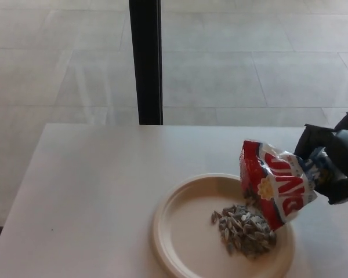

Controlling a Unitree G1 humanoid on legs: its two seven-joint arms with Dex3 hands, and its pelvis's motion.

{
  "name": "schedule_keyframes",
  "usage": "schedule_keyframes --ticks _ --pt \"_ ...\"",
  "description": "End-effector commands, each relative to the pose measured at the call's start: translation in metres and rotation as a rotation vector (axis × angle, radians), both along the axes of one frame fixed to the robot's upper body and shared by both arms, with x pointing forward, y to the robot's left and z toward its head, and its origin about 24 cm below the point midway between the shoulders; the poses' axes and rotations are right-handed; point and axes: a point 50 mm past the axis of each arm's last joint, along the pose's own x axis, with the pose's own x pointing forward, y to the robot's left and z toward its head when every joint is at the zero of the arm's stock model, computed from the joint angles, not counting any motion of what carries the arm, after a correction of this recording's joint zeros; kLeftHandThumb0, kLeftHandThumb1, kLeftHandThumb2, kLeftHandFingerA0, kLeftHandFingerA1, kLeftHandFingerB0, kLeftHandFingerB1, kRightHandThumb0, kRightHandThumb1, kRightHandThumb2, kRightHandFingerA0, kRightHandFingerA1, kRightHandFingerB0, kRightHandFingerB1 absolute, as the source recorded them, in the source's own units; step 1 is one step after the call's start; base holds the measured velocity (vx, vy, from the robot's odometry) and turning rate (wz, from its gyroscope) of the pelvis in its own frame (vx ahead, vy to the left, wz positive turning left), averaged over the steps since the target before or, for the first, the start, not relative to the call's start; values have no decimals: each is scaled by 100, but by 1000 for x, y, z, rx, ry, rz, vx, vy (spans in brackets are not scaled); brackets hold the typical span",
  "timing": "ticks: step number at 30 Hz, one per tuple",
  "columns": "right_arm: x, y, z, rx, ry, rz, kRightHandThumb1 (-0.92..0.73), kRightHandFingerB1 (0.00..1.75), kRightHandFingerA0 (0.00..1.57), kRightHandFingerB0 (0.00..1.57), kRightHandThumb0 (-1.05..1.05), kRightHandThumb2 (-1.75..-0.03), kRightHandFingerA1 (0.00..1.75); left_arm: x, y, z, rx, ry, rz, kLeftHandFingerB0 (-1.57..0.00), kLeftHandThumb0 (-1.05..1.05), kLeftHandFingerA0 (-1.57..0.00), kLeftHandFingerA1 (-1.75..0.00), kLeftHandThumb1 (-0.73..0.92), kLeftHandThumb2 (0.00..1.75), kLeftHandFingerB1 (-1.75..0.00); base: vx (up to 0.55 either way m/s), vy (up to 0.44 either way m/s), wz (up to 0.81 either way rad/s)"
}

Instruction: The robot uses its right hand to pick up a bag of sunflower seeds kept in the middle of the desk and tilts it over a plate kept next to it to pour out a few seeds and then puts the bag of seeds back on the desk

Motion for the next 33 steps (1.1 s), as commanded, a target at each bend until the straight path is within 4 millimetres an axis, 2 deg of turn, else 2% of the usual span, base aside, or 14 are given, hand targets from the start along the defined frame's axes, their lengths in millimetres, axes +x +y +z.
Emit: schedule_keyframes --ticks 1,14,15,17,18,19,21,22,23,24,27,29,30,33 --pt "-7 -4 -13 159 60 -77 -51 162 94 80 -20 -123 175 -3 3 1 22 27 -8 -35 -59 -43 -85 86 86 -65 0 0 0" --pt "-16 -4 -31 439 119 -188 -45 165 93 82 -16 -130 175 -13 1 -2 16 64 -13 -34 -62 -40 -82 88 84 -65 0 0 0" --pt "-17 -5 -34 456 125 -199 -45 164 93 82 -17 -129 175 -14 1 -2 15 68 -12 -25 -30 -33 -68 66 123 -62 0 0 0" --pt "-19 -8 -38 485 139 -223 -46 164 90 80 -15 -125 175 -16 1 -2 7 54 -22 -32 -62 -40 -79 91 83 -64 0 0 0" --pt "-21 -11 -42 500 146 -251 -49 131 119 104 -22 -116 140 -18 0 -3 3 57 -5 -34 -65 -42 -79 89 83 -65 0 0 0" --pt "-22 -13 -44 524 152 -269 -49 163 89 79 -14 -121 175 -18 0 -3 -4 54 -3 -33 -66 -41 -79 90 82 -65 0 0 0" --pt "-22 -15 -47 554 152 -279 -48 130 118 102 -20 -117 140 -19 0 -3 4 53 -9 -36 -67 -43 -79 90 84 -66 0 0 0" --pt "-24 -17 -49 570 159 -292 -48 161 89 78 -14 -122 175 -20 0 -3 5 51 -5 -31 -72 -44 -76 71 120 -65 0 0 0" --pt "-26 -20 -57 616 193 -316 -47 156 88 80 -15 -124 174 -21 0 -3 7 59 -17 -34 -72 -46 -77 71 120 -66 0 0 0" --pt "-27 -22 -61 631 207 -328 -48 148 90 81 -15 -124 171 -21 -1 -3 9 59 -16 -36 -67 -43 -79 89 83 -67 0 0 0" --pt "-33 -24 -75 666 245 -371 -61 109 92 85 -21 -106 167 -19 -2 -3 -12 36 -3 -31 -74 -44 -77 71 121 -66 0 0 0" --pt "-35 -23 -80 675 268 -387 -67 90 91 80 -24 -95 166 -18 -2 -4 -7 48 5 -32 -71 -45 -76 71 119 -65 0 0 0" --pt "-36 -22 -81 681 284 -386 -76 76 88 74 -27 -82 162 -17 -2 -4 -2 48 11 -37 -66 -43 -79 91 83 -67 0 0 0" --pt "-41 -19 -90 679 319 -378 -77 54 77 62 -35 -66 147 -16 -2 -4 -2 53 -15 -38 -64 -45 -80 90 87 -68 0 0 0"
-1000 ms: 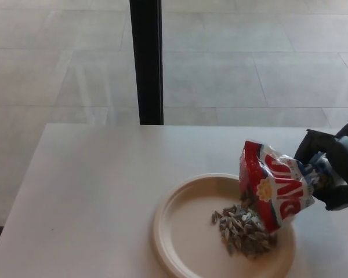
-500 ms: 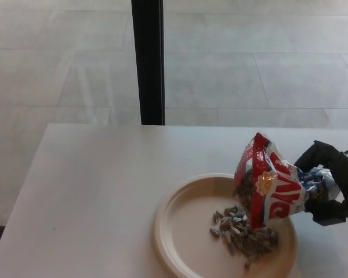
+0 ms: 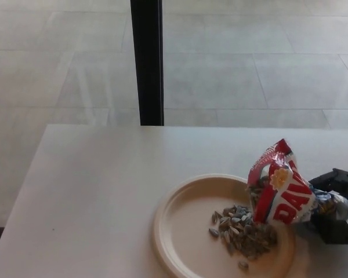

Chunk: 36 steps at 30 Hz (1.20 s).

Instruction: The robot uses its right hand to pick up a bag of sunflower seeds kept in the middle of the desk and tilts it over a plate kept next to it to pour out a few seeds and then puts the bag of seeds back on the desk

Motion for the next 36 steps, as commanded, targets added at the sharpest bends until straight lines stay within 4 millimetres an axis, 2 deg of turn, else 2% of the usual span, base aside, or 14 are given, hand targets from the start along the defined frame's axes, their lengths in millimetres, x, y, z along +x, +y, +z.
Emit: schedule_keyframes --ticks 1,4,5,9,12,14,20,21,23,27,31,32,34,36 --pt "-16 0 -28 19 117 24 -75 45 87 51 -41 -62 114 2 1 1 24 18 -35 -36 -65 -42 -76 91 83 -65 0 0 0" --pt "-21 5 -36 6 148 81 -74 37 65 31 -47 -62 70 0 1 1 1 -10 5 -33 -72 -43 -76 70 119 -67 0 0 0" --pt "-21 6 -36 10 156 101 -74 34 57 25 -50 -62 60 1 0 0 -4 -12 15 -37 -67 -42 -80 88 85 -68 0 0 0" --pt "-24 9 -42 -38 189 166 -51 50 3 0 -36 -105 53 2 1 0 7 9 -14 -37 -62 -43 -78 90 87 -67 0 0 0" --pt "-25 9 -43 -42 192 177 -48 32 0 4 -65 -89 52 2 1 0 4 2 -13 -34 -61 -40 -77 90 83 -65 0 0 0" --pt "-27 5 -43 -57 194 197 -59 9 0 0 -99 -89 2 0 1 1 12 -6 -19 -33 -70 -45 -76 70 119 -66 0 0 0" --pt "-23 -1 -35 -143 156 227 -56 7 0 0 -97 -89 6 2 -1 1 10 -5 -23 -32 -68 -43 -75 72 120 -66 0 0 0" --pt "-23 -3 -33 -175 145 231 -57 7 0 0 -98 -90 6 2 -1 0 1 -7 7 -35 -61 -42 -80 90 83 -66 0 0 0" --pt "-23 -5 -29 -223 124 236 -57 7 0 0 -98 -93 10 1 -1 0 -8 -19 15 -34 -60 -42 -80 91 82 -66 0 0 0" --pt "-19 -11 -14 -307 111 247 -60 1 0 0 -105 -97 10 2 -1 0 -4 -31 20 -30 -69 -42 -76 71 120 -66 0 0 0" --pt "-15 -15 -1 -351 111 256 -60 0 0 0 -105 -99 13 0 1 1 -8 -32 8 -32 -68 -45 -78 70 118 -67 0 0 0" --pt "-15 -17 3 -359 98 251 -60 0 0 0 -105 -99 14 0 1 2 -7 -31 8 -34 -65 -43 -83 88 85 -68 0 0 0" --pt "-14 -23 19 -391 54 245 -59 0 0 0 -105 -100 15 0 1 1 3 -7 0 -33 -70 -44 -76 71 119 -66 0 0 0" --pt "-14 -25 26 -395 35 237 -63 0 0 0 -102 -60 0 -1 2 1 -6 -14 10 -29 -68 -40 -74 69 118 -64 0 0 0"
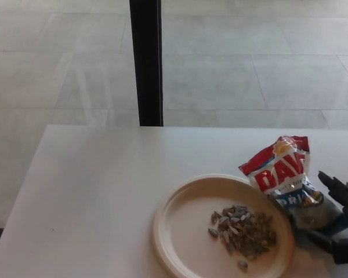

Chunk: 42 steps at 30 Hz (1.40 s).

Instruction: The robot uses its right hand to pick up a bag of sunflower seeds kept in the middle of the desk and tilts it over a plate kept next to it to pour out a few seeds and then puts the bag of seeds back on the desk

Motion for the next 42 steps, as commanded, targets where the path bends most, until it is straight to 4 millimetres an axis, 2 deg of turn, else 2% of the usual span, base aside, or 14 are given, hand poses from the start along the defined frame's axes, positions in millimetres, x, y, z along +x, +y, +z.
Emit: schedule_keyframes --ticks 1,4,5,6,14,16,17,22,24,28,29,31,33,42 --pt "-1 -13 21 -45 -30 -26 -60 0 0 0 -105 -100 15 -3 4 2 5 -6 14 -33 -70 -46 -77 68 117 -66 0 0 0" --pt "-2 -18 33 -27 -86 -44 -60 0 0 0 -105 -100 14 -4 4 2 10 1 5 -35 -68 -44 -81 87 84 -67 0 0 0" --pt "-3 -19 38 -14 -98 -52 -62 0 0 0 -102 -60 0 -4 5 2 8 -1 5 -36 -67 -47 -84 87 85 -68 0 0 0" --pt "-3 -21 43 -5 -117 -59 -63 0 0 0 -104 -60 0 -3 4 3 10 -4 6 -33 -67 -49 -79 69 118 -67 0 0 0" --pt "-31 -63 78 103 -201 -122 -53 0 0 0 -105 -89 0 -1 5 3 11 -2 13 -31 -68 -45 -77 71 119 -65 0 0 0" --pt "-48 -90 83 163 -229 -195 -71 0 0 0 -105 -61 0 -2 5 3 -11 -33 34 -31 -69 -46 -79 67 118 -66 0 0 0" --pt "-63 -115 88 251 -261 -269 -79 0 0 0 -99 -67 0 -2 4 3 -10 -30 37 -33 -67 -43 -83 86 86 -67 0 0 0" --pt "-110 -174 96 512 -351 -506 -62 1 0 0 -96 -92 1 -2 3 2 -8 -24 30 -31 -69 -42 -76 71 119 -66 0 0 0" --pt "-131 -201 96 599 -402 -649 -64 2 0 0 -97 -94 0 0 3 1 -3 -15 33 -35 -61 -42 -86 89 84 -67 0 0 0" --pt "-186 -254 82 729 -551 -999 -66 2 0 0 -98 -95 0 1 2 1 -5 -40 40 -32 -68 -46 -80 71 119 -68 0 0 0" --pt "-192 -257 80 733 -557 -1033 -80 1 0 0 -89 -65 0 1 2 1 -9 -41 47 -30 -70 -44 -80 70 119 -67 0 0 0" --pt "-222 -266 56 750 -576 -1238 -66 3 0 0 -105 -102 7 2 3 1 5 -19 46 -33 -64 -42 -87 91 83 -66 0 0 0" --pt "-236 -265 32 757 -554 -1412 -66 9 0 0 -94 -96 8 7 3 2 -3 -33 49 -31 -65 -47 -80 71 118 -66 0 0 0" --pt "-272 -227 -55 970 -491 -1705 -66 3 0 0 -100 -96 3 2 3 4 -3 -57 40 -29 -67 -42 -78 70 120 -66 0 0 0"
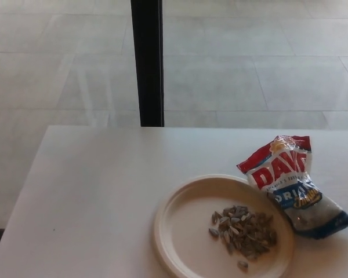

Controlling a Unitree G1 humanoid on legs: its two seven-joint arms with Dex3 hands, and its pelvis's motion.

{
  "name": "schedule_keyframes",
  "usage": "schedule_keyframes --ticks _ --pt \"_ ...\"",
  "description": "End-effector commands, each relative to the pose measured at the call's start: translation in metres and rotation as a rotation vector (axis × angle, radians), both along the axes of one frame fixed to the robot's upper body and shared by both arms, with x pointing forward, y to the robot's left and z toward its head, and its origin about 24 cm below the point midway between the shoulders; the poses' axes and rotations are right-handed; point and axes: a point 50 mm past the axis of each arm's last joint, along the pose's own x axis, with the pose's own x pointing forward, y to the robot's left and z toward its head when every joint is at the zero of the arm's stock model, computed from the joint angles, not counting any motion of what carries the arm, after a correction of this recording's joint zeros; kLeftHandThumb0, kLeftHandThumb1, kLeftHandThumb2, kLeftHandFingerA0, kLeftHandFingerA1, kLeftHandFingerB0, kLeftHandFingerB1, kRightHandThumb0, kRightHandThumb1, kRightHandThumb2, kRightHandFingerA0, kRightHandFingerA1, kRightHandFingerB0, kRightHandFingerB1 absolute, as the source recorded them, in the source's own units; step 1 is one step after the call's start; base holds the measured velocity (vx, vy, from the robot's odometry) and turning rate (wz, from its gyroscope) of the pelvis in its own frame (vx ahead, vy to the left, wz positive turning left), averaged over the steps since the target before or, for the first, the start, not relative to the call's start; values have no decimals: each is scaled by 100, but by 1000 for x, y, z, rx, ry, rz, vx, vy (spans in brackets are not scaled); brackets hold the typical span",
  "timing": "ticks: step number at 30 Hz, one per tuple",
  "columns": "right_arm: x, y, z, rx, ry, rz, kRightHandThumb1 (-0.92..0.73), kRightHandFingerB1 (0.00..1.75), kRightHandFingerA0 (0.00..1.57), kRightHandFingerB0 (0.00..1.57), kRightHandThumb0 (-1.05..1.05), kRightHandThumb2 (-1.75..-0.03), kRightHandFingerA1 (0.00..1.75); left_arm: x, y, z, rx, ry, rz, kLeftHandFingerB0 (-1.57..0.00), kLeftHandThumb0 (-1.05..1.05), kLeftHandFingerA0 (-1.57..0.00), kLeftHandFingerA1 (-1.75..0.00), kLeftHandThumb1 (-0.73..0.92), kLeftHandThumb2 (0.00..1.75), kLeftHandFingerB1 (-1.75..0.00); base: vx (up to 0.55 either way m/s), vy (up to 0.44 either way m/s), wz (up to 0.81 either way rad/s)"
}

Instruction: The robot uses its right hand to pick up a bag of sunflower seeds kept in the middle of the desk and tilts it over a plate kept next to it to pour out a few seeds and then puts the bag of seeds back on the desk

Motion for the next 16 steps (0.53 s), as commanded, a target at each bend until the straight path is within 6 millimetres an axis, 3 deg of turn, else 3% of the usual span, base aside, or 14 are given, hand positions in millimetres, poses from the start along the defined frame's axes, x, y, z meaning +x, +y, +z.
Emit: schedule_keyframes --ticks 1,2,5,6,7,8,10,11,13,14,15,16 --pt "-101 7 -94 440 -310 -726 -68 1 0 1 -100 -97 0 -5 8 5 5 -34 47 -30 -66 -35 -92 89 85 -69 0 0 0" --pt "-107 21 -113 491 -291 -766 -63 5 0 4 -98 -97 0 -7 8 5 -7 -39 69 -28 -69 -39 -76 73 120 -66 0 0 0" --pt "-111 31 -125 522 -274 -803 -65 4 0 3 -97 -97 0 -6 8 5 5 -25 60 -30 -70 -43 -79 72 120 -67 0 0 0" --pt "-113 40 -135 531 -158 -773 -61 16 0 0 -82 -104 16 -8 8 5 -6 -30 66 -30 -65 -39 -101 90 85 -70 0 0 0" --pt "-122 58 -154 591 38 -696 -66 9 0 0 -94 -105 4 -10 9 5 -23 -28 77 -28 -65 -46 -82 71 117 -65 0 0 0" --pt "-126 63 -159 612 103 -670 -63 13 0 0 -89 -101 8 -12 9 4 -22 -22 67 -29 -66 -43 -94 92 83 -67 0 0 0" --pt "-124 66 -162 618 123 -662 -63 13 0 0 -89 -101 8 -10 11 6 -17 -29 61 -29 -66 -43 -94 92 83 -67 0 0 0" --pt "-132 70 -164 674 123 -559 -62 11 0 0 -82 -96 8 -11 11 5 -28 -29 91 -27 -71 -44 -84 74 120 -67 0 0 0" --pt "-133 72 -166 700 147 -506 -58 13 0 0 -80 -93 8 -8 12 6 -36 -29 101 -26 -69 -43 -82 76 121 -66 0 0 3" --pt "-131 74 -167 730 109 -497 -55 16 1 1 -76 -91 14 -9 13 8 -36 -12 51 -18 -66 -28 -74 92 87 -60 0 0 0" --pt "-128 74 -168 736 124 -478 -54 16 8 7 -78 -88 20 -9 13 8 -61 -16 51 -11 -65 -23 -67 71 117 -58 0 0 0" --pt "-128 74 -168 735 131 -473 -54 16 8 7 -78 -88 20 -9 13 8 -67 -19 56 -11 -65 -23 -67 71 117 -58 0 0 0"
